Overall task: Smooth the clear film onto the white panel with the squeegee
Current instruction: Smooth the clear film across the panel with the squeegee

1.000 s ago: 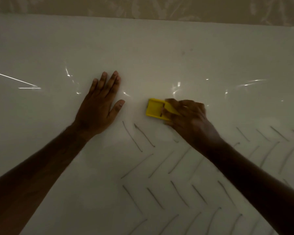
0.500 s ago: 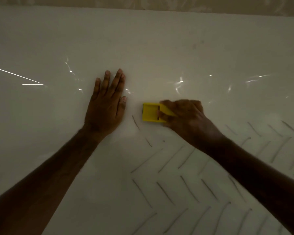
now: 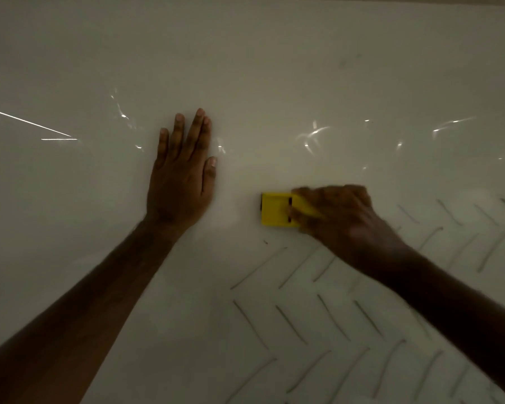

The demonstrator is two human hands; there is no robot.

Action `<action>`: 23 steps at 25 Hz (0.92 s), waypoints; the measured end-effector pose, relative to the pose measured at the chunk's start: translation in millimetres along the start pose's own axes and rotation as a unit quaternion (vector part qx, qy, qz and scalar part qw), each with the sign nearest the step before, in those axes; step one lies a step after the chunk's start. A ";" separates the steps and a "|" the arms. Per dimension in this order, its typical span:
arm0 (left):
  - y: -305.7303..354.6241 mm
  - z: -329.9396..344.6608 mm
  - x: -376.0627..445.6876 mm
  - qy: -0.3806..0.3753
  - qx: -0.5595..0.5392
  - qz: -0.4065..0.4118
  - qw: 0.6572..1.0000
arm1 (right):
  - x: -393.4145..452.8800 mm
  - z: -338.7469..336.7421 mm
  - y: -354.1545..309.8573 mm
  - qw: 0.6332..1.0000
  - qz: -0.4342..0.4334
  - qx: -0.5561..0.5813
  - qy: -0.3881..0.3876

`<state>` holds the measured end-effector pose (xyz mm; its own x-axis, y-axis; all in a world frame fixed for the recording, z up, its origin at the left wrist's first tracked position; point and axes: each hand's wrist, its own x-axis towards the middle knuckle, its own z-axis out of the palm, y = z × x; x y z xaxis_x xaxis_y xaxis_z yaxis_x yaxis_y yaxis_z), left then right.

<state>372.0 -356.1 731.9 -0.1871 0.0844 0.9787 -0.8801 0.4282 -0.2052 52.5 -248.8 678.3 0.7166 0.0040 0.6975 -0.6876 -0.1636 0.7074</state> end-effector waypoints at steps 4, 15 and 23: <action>0.4 0.1 -1.3 -0.004 0.008 0.002 1.000 | 43.3 15.2 -2.3 0.996 0.075 0.001 0.048; 1.7 0.7 -3.9 0.000 0.003 -0.008 1.000 | -27.3 -14.6 11.7 1.000 0.012 0.007 -0.015; 27.6 6.5 -17.9 -0.020 0.003 -0.037 0.999 | -40.9 -0.6 -13.1 0.999 0.030 0.037 -0.007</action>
<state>348.3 -351.6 708.7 -0.1381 0.0173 0.9903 -0.8945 0.4272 -0.1322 32.1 -246.2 640.6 0.6763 -0.0210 0.7363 -0.7192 -0.2348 0.6539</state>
